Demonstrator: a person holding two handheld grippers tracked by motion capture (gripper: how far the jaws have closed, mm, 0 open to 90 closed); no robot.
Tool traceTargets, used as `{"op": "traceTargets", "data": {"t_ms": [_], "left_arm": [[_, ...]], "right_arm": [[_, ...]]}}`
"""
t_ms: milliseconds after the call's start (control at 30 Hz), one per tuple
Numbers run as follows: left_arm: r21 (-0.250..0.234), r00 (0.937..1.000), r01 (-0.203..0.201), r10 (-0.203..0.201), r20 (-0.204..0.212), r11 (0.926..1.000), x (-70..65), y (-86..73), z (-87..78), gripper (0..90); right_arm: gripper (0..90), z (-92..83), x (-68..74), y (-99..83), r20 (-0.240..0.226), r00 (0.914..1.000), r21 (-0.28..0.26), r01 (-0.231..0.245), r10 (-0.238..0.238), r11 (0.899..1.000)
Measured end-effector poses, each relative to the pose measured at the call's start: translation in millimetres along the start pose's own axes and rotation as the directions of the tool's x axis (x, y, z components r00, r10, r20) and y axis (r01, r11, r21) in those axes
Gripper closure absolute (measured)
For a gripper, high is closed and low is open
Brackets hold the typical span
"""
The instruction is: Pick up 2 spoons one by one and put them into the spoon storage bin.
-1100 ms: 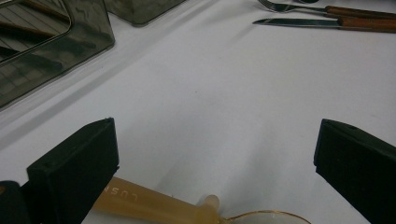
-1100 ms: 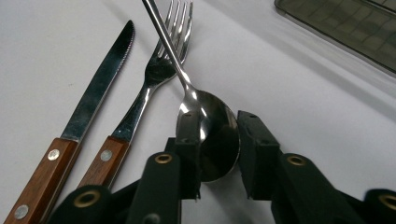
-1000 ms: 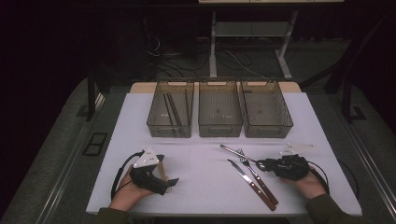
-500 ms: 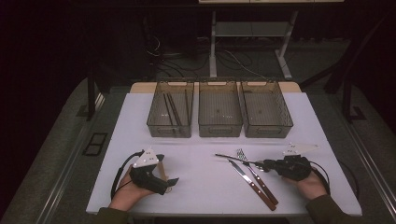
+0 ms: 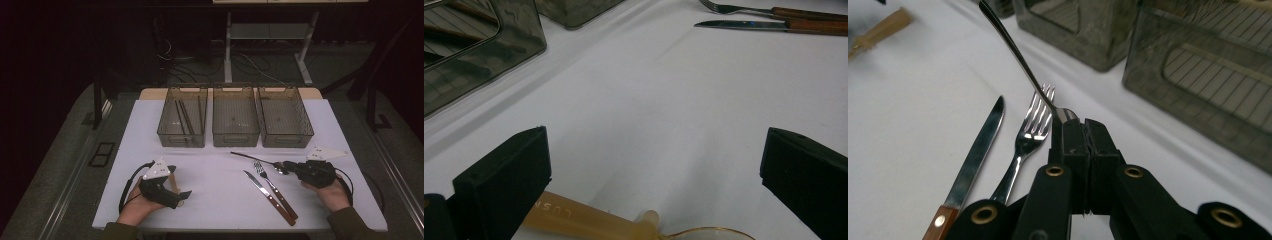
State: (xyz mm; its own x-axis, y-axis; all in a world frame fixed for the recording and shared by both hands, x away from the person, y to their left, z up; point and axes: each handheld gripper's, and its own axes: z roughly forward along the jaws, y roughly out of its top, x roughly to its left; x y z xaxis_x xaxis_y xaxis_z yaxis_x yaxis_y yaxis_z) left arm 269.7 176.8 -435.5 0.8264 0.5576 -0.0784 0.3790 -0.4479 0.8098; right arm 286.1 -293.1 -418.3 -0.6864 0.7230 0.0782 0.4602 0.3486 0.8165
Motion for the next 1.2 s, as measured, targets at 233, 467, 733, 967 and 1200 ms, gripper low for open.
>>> {"op": "traceTargets", "data": {"t_ms": [233, 467, 733, 967, 1200], "left_arm": [[0.0, 1.0, 0.0, 0.0, 0.001, 1.0, 0.1, 0.1, 0.3, 0.0], [0.001, 1.0, 0.0, 0.0, 0.003, 1.0, 0.5, 0.0, 0.5, 0.0], [0.0, 1.0, -0.004, 0.004, 0.009, 1.0, 0.2, 0.3, 1.2, 0.0], [-0.007, 0.9999, 0.005, -0.005, 0.012, 1.0, 0.0, 0.3, 1.1, 0.0], [-0.008, 0.9999, 0.005, -0.005, 0.015, 1.0, 0.1, 0.3, 0.8, 0.0]], "right_arm": [[89.0, 3.1, -3.4, 18.6, 0.045, 0.999, -0.042, -0.002, 0.004, 0.999], [89.0, 6.9, -6.1, 40.8, 0.096, 0.9953, -0.087, -0.004, 0.013, 0.996], [88.9, 29.4, -4.2, 71.4, 0.164, 0.9862, -0.102, -0.005, 0.022, 0.995], [88.9, 59.2, 0.3, 94.9, 0.193, 0.9807, -0.098, -0.014, 0.033, 0.995], [88.9, 82.2, -0.5, 110.7, 0.236, 0.9706, -0.088, -0.027, 0.047, 0.996]]}}
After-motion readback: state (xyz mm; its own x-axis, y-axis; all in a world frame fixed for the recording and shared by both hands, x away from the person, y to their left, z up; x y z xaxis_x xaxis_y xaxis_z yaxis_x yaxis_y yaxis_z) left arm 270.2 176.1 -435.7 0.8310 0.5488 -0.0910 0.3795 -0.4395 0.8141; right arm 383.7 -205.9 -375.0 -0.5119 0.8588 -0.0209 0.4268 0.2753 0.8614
